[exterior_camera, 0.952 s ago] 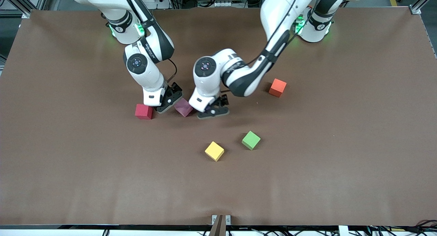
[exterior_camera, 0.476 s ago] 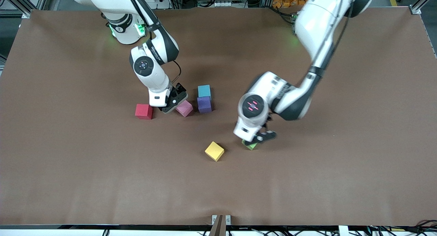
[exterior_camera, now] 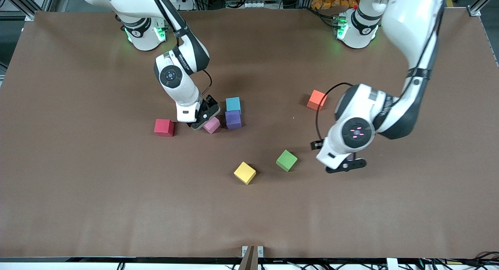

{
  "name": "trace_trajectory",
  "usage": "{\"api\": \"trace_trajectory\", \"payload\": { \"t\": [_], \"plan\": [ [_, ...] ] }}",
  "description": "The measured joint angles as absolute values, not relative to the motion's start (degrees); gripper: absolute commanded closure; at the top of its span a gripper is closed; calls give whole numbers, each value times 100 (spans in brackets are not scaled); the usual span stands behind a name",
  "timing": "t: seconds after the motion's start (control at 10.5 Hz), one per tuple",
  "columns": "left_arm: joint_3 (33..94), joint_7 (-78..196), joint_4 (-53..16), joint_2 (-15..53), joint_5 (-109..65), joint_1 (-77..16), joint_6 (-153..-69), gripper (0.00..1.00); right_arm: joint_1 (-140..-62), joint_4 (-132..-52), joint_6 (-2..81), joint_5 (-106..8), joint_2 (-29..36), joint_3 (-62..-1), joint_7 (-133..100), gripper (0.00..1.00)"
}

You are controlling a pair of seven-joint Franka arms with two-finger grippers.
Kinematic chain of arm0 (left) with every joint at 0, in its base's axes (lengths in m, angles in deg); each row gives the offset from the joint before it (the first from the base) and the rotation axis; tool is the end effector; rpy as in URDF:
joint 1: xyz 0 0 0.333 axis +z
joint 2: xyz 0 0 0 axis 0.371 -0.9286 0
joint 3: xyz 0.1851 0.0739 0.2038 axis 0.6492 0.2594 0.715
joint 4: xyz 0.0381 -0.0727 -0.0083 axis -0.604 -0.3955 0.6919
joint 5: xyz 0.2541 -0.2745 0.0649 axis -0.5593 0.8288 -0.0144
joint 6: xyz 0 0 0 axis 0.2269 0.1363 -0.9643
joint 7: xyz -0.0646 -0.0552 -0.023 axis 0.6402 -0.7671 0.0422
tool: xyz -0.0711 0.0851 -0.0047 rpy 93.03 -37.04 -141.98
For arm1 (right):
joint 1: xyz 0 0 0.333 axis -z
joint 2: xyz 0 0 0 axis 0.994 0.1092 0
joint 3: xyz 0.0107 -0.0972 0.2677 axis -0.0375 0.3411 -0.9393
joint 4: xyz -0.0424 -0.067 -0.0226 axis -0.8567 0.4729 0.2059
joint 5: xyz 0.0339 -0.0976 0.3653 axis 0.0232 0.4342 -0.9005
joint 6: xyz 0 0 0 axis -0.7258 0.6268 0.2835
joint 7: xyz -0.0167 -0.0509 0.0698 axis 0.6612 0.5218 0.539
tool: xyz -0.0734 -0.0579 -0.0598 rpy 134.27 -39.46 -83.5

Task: Arrange blocks into number 1
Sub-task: 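Set the light pink cube against the cyan cube's free side with the right gripper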

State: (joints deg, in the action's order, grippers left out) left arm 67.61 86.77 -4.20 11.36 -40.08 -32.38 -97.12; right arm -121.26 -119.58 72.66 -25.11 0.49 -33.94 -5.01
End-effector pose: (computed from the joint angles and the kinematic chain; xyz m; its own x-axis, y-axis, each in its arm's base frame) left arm 0.6021 -0.2388 0.3040 0.9702 0.1478 -0.1920 0.1213 -0.9822 -0.1433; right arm 0.4469 0.3028 0.1974 0.7620 0.6456 0.0498 0.6472 -0.7567 -0.0922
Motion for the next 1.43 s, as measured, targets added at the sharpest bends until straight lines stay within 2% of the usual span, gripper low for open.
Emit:
{"api": "trace_trajectory", "payload": {
  "t": [0.29, 0.38, 0.48, 0.57, 0.67, 0.86, 1.05, 1.24, 1.43],
  "plan": [
    [6698, 8479, -1006, 1329, -4004, -3088, -10181, 0, -12169, -11824, 7291, -2511, 222, -3396, -501, 0],
    [6677, 8479, -1144, 1347, -4004, -3098, -10328, 0, -12182, -11803, 7347, -2511, 298, -3396, -501, 12],
    [6667, 8479, -1217, 1359, -4004, -3099, -10403, 0, -12183, -11798, 7403, -2511, 360, -3391, -501, 42],
    [6667, 8479, -1247, 1372, -4004, -3095, -10416, 0, -12181, -11791, 7421, -2511, 392, -3374, -501, 67],
    [6667, 8479, -1262, 1389, -4004, -3091, -10417, 0, -12175, -11787, 7422, -2513, 404, -3343, -505, 75],
    [6667, 8465, -1275, 1410, -4004, -3080, -10417, 0, -12156, -11762, 7373, -2572, 394, -3300, -721, 75],
    [6670, 8440, -1283, 1414, -4004, -3062, -10417, 0, -12158, -11758, 6812, -2578, 176, -3293, -1476, 74],
    [6670, 8417, -1295, 1418, -4004, -3062, -10417, 0, -12190, -11869, 6054, -2579, -376, -3310, -2251, 74],
    [6671, 8404, -1307, 1422, -4004, -3059, -10419, 0, -12404, -12234, 5869, -2579, -901, -3403, -3195, 74]
  ]
}}
